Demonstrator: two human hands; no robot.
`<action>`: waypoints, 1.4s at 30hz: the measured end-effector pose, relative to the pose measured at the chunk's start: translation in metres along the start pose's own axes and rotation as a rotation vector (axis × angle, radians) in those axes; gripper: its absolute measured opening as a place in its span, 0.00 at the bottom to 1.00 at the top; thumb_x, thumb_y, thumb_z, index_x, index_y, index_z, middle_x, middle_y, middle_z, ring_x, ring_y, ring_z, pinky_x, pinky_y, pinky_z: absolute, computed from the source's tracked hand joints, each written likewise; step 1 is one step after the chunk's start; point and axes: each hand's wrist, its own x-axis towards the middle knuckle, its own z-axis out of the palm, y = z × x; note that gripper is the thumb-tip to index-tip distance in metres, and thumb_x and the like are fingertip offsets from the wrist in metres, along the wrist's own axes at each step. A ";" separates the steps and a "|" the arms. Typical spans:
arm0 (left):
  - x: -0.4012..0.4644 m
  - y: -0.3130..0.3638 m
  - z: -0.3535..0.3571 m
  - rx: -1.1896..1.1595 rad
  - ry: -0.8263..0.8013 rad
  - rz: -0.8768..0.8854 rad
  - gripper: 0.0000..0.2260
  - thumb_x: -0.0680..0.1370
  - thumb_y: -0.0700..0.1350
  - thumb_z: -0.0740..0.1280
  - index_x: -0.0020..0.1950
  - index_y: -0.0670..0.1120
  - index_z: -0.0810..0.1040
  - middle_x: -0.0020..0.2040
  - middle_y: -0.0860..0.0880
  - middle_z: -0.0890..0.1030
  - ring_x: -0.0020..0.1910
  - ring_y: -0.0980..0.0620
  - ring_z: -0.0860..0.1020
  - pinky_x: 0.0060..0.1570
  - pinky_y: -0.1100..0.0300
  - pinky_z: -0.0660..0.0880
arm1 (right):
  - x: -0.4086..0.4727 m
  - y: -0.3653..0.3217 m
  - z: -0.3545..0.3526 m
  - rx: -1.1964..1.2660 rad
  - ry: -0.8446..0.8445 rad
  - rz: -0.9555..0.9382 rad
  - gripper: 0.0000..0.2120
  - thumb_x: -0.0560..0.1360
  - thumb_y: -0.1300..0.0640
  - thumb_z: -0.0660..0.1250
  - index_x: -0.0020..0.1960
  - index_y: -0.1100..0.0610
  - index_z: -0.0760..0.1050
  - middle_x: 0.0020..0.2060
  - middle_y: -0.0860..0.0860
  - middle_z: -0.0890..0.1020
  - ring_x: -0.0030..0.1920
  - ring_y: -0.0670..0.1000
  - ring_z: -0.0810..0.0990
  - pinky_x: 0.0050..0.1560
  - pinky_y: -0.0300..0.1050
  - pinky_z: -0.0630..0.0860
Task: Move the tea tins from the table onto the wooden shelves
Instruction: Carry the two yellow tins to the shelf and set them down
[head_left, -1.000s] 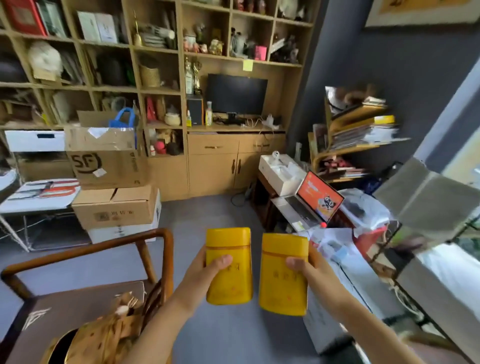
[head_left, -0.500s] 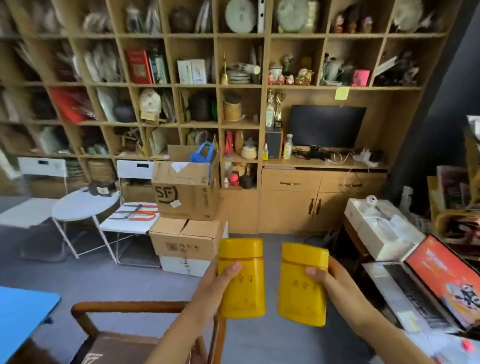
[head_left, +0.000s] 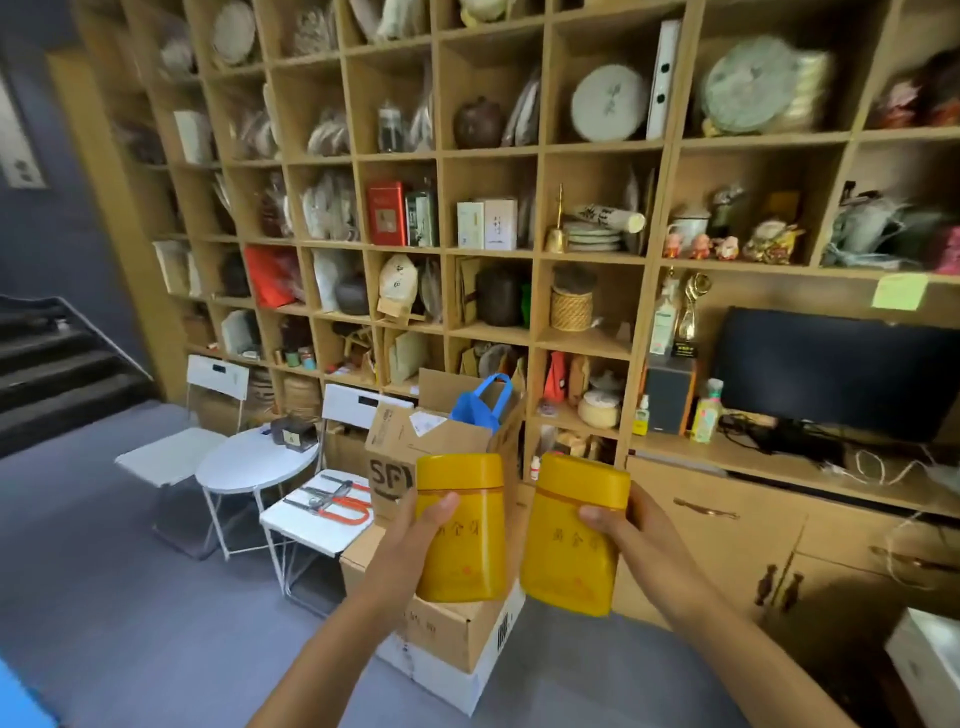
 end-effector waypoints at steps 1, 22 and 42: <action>0.019 0.002 0.002 0.002 0.012 -0.007 0.30 0.56 0.75 0.69 0.55 0.72 0.67 0.56 0.58 0.78 0.53 0.51 0.80 0.43 0.55 0.79 | 0.023 0.002 -0.004 0.008 -0.010 -0.007 0.23 0.64 0.46 0.70 0.58 0.43 0.70 0.54 0.45 0.80 0.45 0.38 0.83 0.36 0.31 0.77; 0.436 0.045 -0.025 0.040 -0.075 0.070 0.11 0.67 0.62 0.67 0.49 0.69 0.76 0.43 0.68 0.83 0.41 0.64 0.83 0.31 0.69 0.78 | 0.440 0.039 -0.006 0.066 0.009 -0.001 0.30 0.58 0.40 0.78 0.58 0.41 0.72 0.52 0.45 0.83 0.45 0.42 0.84 0.35 0.35 0.79; 0.759 0.044 -0.051 0.172 -0.053 0.151 0.25 0.70 0.60 0.69 0.66 0.61 0.71 0.59 0.58 0.80 0.55 0.57 0.81 0.42 0.66 0.79 | 0.762 0.091 -0.023 -0.008 -0.029 -0.011 0.37 0.54 0.34 0.76 0.60 0.38 0.67 0.57 0.44 0.79 0.53 0.47 0.81 0.46 0.43 0.79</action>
